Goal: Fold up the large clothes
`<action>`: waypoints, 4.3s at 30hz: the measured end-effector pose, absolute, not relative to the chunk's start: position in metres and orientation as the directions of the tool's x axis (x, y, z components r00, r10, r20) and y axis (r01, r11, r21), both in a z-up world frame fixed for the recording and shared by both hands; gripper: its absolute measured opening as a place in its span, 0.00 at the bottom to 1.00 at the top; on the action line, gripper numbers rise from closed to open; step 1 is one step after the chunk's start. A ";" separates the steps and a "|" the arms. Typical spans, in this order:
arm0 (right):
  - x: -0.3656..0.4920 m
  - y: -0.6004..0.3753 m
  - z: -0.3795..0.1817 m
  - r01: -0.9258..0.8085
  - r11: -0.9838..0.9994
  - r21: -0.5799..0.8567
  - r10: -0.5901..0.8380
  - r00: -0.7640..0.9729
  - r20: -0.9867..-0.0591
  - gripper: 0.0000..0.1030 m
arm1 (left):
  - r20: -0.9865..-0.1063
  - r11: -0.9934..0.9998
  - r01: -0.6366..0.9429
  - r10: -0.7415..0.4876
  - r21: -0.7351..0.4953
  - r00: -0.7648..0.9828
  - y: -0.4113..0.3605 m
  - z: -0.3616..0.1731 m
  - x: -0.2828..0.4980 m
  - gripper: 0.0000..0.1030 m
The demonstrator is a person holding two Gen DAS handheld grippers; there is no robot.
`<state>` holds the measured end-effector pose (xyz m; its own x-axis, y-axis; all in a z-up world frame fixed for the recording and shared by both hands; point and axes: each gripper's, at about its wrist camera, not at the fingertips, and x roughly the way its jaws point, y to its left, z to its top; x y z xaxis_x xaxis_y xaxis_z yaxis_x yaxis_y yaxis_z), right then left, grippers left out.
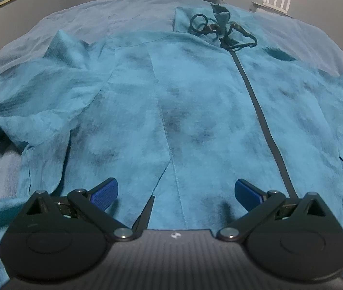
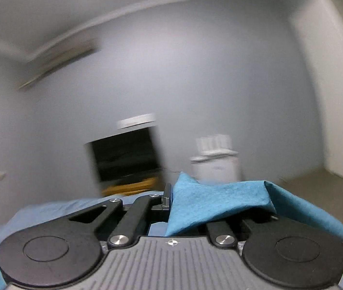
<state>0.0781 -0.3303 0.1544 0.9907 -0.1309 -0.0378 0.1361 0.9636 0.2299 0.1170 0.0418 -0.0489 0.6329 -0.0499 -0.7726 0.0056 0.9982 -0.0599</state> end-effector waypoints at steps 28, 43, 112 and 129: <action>0.094 -0.209 0.003 0.079 0.903 0.422 0.135 0.881 -0.454 0.77 | -0.484 0.953 0.284 -0.299 -0.106 0.822 0.017 0.011 0.075 0.96; 0.102 -0.259 -0.054 0.114 0.872 0.475 0.167 0.844 -0.510 0.77 | -0.696 0.807 0.580 -0.355 0.109 0.624 -0.074 -0.035 0.081 0.10; 0.149 -0.213 -0.068 0.080 0.992 0.100 -0.004 0.799 -0.601 0.96 | -0.565 0.595 -0.633 0.333 -0.496 0.755 0.439 -0.060 0.091 0.86; 0.151 -0.208 -0.072 0.045 0.998 0.046 -0.008 0.802 -0.598 0.96 | -0.287 0.740 -0.329 0.190 -0.586 0.939 0.400 -0.015 0.091 0.00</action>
